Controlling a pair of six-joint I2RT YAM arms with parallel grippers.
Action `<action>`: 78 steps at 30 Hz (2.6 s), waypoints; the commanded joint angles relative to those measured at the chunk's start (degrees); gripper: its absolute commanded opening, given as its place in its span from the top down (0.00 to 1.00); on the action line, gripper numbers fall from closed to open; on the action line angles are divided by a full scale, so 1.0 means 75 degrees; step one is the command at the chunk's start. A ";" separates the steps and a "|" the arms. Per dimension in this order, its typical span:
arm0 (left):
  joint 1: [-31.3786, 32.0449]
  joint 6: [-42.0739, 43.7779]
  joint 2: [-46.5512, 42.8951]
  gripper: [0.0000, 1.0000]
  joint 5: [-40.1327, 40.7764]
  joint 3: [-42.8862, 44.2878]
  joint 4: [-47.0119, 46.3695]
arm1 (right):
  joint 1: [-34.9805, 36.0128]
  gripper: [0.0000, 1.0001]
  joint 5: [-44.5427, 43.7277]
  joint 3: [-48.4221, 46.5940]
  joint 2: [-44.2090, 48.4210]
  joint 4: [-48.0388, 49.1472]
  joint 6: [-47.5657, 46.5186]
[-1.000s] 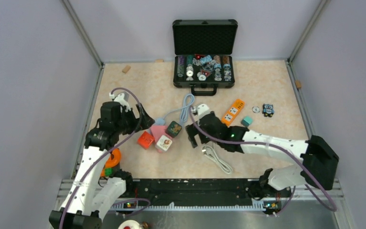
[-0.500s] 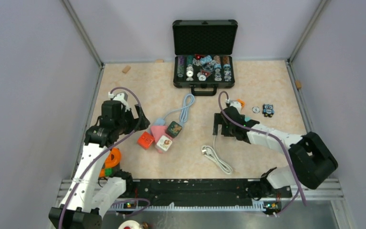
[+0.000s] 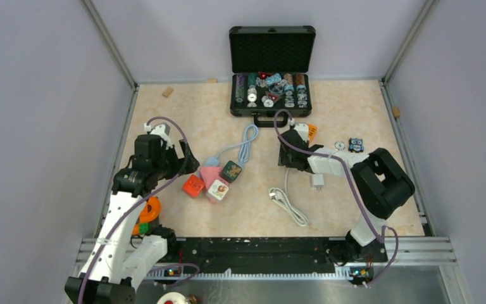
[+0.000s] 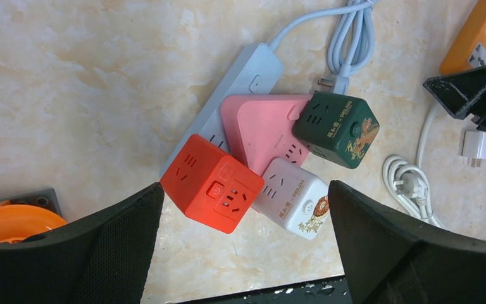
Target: Insert the plug
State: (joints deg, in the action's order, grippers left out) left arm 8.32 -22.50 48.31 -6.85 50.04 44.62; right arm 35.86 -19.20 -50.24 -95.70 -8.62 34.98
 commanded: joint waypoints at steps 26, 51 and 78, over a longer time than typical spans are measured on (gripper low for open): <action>0.0016 0.0047 -0.0106 0.01 -0.0205 -0.0085 -0.0291 | 0.2415 1.00 0.1105 0.0647 0.0235 -0.1326 0.1454; 0.0016 0.0070 -0.0057 0.01 -0.0258 -0.0060 -0.0283 | 0.2266 0.01 0.2223 0.1200 0.2246 -0.0967 0.0128; 0.0016 0.0117 0.0031 0.01 -0.0460 -0.0072 -0.0324 | -0.0059 0.03 -0.1110 0.0760 0.3136 -0.3734 -0.0174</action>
State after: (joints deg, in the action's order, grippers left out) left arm 8.32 -22.46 48.01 -9.61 49.69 44.56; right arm 36.42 -22.70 -45.74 -73.06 -35.09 31.73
